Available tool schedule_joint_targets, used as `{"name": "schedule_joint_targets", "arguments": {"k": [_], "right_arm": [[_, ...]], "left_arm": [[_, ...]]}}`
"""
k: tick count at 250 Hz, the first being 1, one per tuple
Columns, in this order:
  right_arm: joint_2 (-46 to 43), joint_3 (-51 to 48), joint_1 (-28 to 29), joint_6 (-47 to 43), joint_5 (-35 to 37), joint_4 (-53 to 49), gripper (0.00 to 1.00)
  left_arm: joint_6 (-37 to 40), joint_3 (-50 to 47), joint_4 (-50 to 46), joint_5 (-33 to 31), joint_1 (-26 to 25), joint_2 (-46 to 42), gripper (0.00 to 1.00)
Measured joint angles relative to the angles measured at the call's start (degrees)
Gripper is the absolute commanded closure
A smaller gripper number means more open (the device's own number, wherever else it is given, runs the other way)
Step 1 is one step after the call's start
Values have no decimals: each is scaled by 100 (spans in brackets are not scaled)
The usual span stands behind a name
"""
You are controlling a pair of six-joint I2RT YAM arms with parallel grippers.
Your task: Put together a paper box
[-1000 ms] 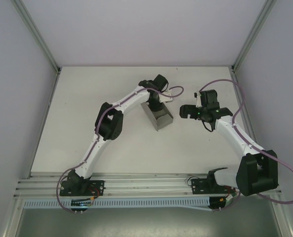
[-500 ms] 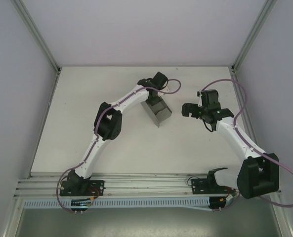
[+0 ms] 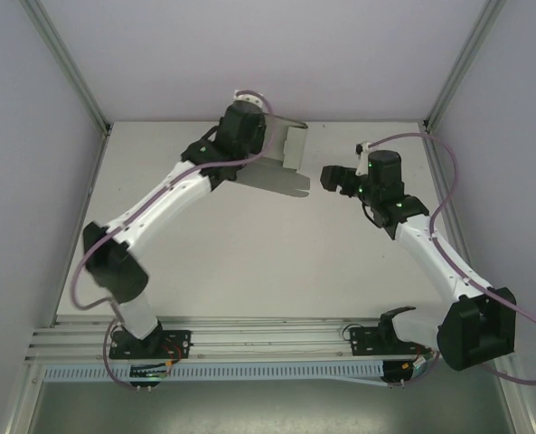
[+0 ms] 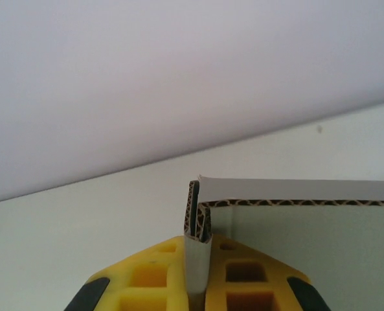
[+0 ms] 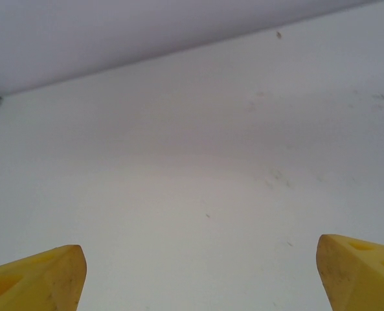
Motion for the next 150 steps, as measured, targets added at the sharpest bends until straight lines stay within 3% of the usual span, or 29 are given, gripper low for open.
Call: {"name": "schedule_joint_targets", "arguments": {"k": [35,80,110,150], "right_arm": [[0,326,-20,-72,-785,411,11],[2,643,85,-142,-1499,745,11],[140,968,350,-278,-1554,741,12],[629,1541,595,-483,-1113,623,22]], "left_arm": [[-31,-931,951,101,-68,-654,100],[61,-946,1274,-66,-153,-570,100],[122,-898,1353,-120,-181,-448,100],[122,-868,1379,-118,-214,-389,100]]}}
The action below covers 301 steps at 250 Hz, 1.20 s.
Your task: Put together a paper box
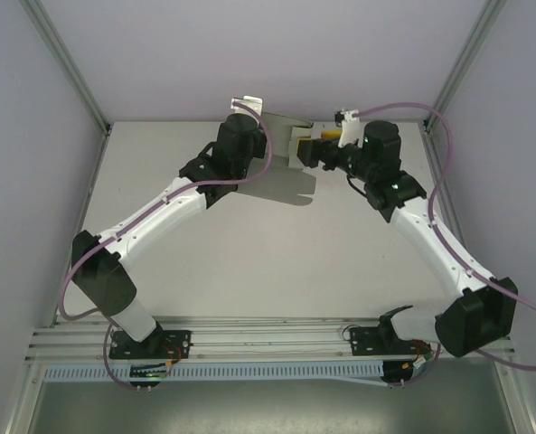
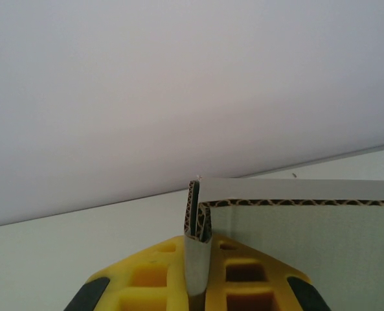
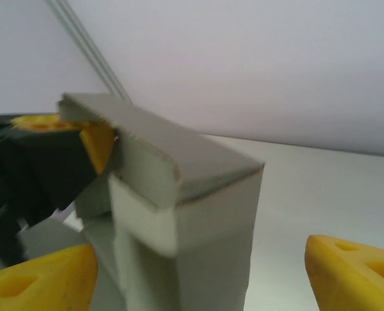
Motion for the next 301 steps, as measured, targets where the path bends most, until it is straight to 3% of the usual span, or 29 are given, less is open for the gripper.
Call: {"name": "schedule_joint_targets", "arguments": {"k": [30,53,88,103,112,170,235,301], "right_arm": [[452,372,98,-168,522,-238,35],[645,470,157,-160,831,-393,40],[800,514,282,-205,1163,-470,80],[822,531,374,-177,1429,-492,89],[833,566,417,-205,1644,-540,100],[1012,1029,717,-350,2955,-1014,100],[1611,1526,1082,-632,4946,-1480,100],[1764,1307,1115,-1351,5744,-1113,100]], "left_arm": [[17,0,68,0,0,0,100],[42,-2,76,-39,0,0,100],[94,-2,81,-44,-2,0,100],[118,-2,81,-79,-28,2,100],[133,-2,81,-125,-39,2,100],[140,20,247,-199,-118,28,100],[-48,251,173,-125,-155,391,100],[-249,413,15,-81,-219,632,100]]}}
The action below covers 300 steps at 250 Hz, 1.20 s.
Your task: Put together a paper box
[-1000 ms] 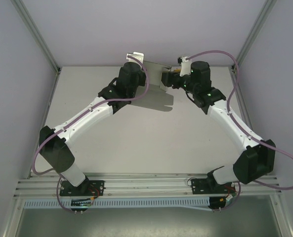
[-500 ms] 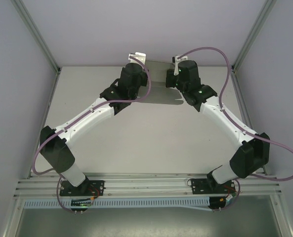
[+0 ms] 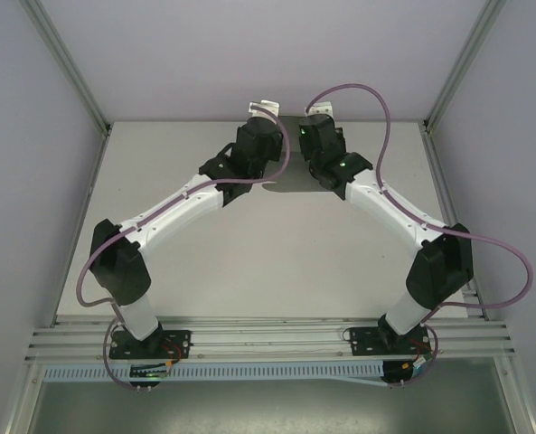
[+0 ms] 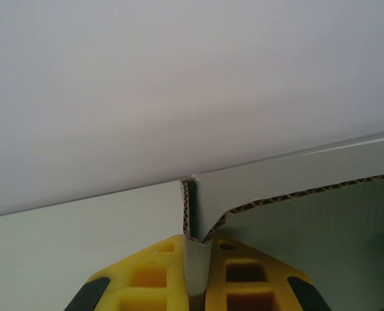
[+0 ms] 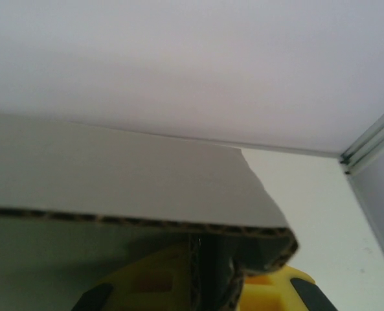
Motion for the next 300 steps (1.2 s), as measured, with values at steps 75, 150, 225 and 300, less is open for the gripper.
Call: {"name": "schedule_joint_targets", "arguments": {"k": [75,150,225,300], "right_arm": [[-267,-452,-37,-72,-72,553,100],[-841,-894,-522,-9,-254,577,100],[-992,-964,-496,157,-612,560,100],[-1259,-1064,-496,358,-1169,562,100]], "left_arm": [[-188,214,-186,46,-22,109,82],[-258,879,-957,111,162,98,36],[-391,374,-1189,1615,286,-319,34],[-553,-72,-1134,2787,638,-568,48]]}}
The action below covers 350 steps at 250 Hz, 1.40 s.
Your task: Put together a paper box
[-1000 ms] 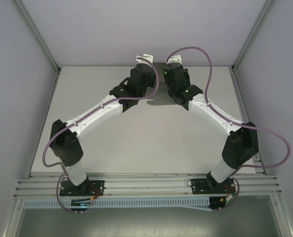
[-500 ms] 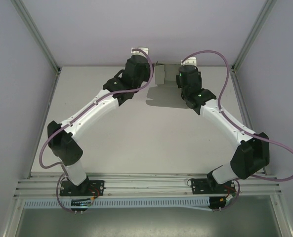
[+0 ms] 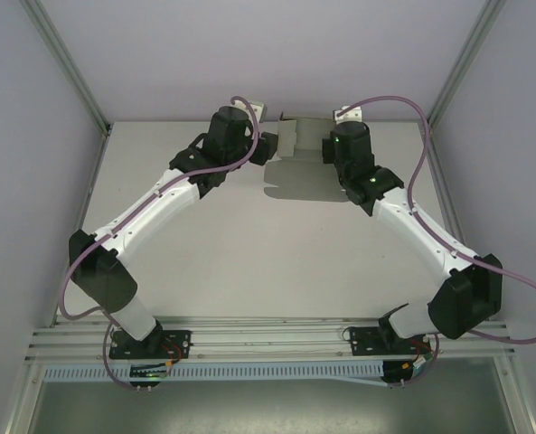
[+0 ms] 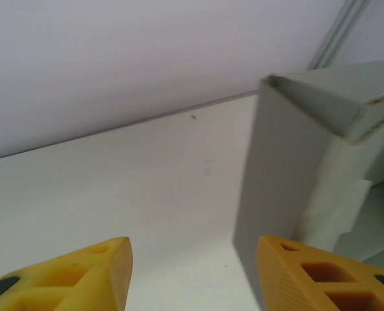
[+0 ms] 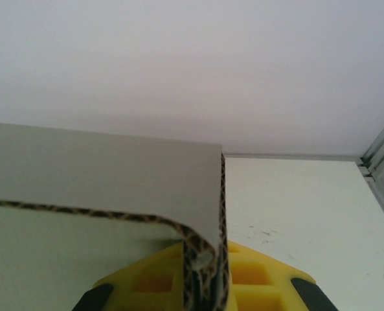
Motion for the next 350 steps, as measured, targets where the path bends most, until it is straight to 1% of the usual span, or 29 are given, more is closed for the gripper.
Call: {"name": "schedule_joint_targets", "arguments": {"k": [18,33,44,56,95,118,148,191,218,260,289,322,350], "right_arm": [[0,0,0,26,-44,-4,100],[0,0,0,39,-57,-4,100],[0,0,0,42,-85,-4,100],[0,0,0,44,-118,-4,100],[0,0,-15,114,-168,-2,100],[0,0,-33,149,-201,-37,100],[0,0,-66,170,-199,-116,100],[0,7,-72,162,-76,-219,100],[4,46,-79,105,2,-291,100],[9,61,-81,57,-94,-321,100],[9,68,-81,59,-258,-321,100],[11,70,-81,61,-455,-321,100],[11,72,-81,63,-584,-321,100]], "left_arm": [[0,0,63,177,-4,0,49],[-13,0,85,260,-4,2,55],[-15,2,87,297,-4,11,57],[-9,26,83,299,-2,39,61],[-9,393,33,85,-4,404,62],[-9,603,-35,66,9,636,64],[2,732,-74,85,9,789,62],[4,737,-105,238,13,793,59],[7,511,-98,328,13,643,55],[7,-13,-101,407,7,101,53],[7,-63,-61,586,7,-96,54],[35,-4,-35,734,11,-46,54],[76,295,-70,785,35,236,56]]}}
